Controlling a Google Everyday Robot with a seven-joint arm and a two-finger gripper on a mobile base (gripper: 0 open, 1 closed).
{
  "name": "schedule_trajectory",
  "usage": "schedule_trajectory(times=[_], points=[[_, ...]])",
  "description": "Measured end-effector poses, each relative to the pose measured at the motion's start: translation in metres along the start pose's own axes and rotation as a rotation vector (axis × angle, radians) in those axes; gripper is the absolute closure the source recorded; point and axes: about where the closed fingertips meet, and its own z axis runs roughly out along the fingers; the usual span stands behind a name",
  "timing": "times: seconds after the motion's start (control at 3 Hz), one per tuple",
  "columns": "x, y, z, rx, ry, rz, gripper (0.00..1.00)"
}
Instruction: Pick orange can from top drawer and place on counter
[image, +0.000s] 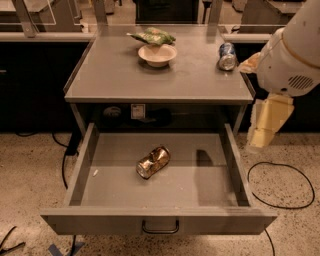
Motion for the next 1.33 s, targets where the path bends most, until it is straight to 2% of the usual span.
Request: schedule_trajectory(times=[0.33,1.33], points=[[-0.023,0.003,0.031,-0.05,-0.049,-0.076,0.0],[-0.072,0.035,0.109,-0.231,-0.214,-0.167,0.0]])
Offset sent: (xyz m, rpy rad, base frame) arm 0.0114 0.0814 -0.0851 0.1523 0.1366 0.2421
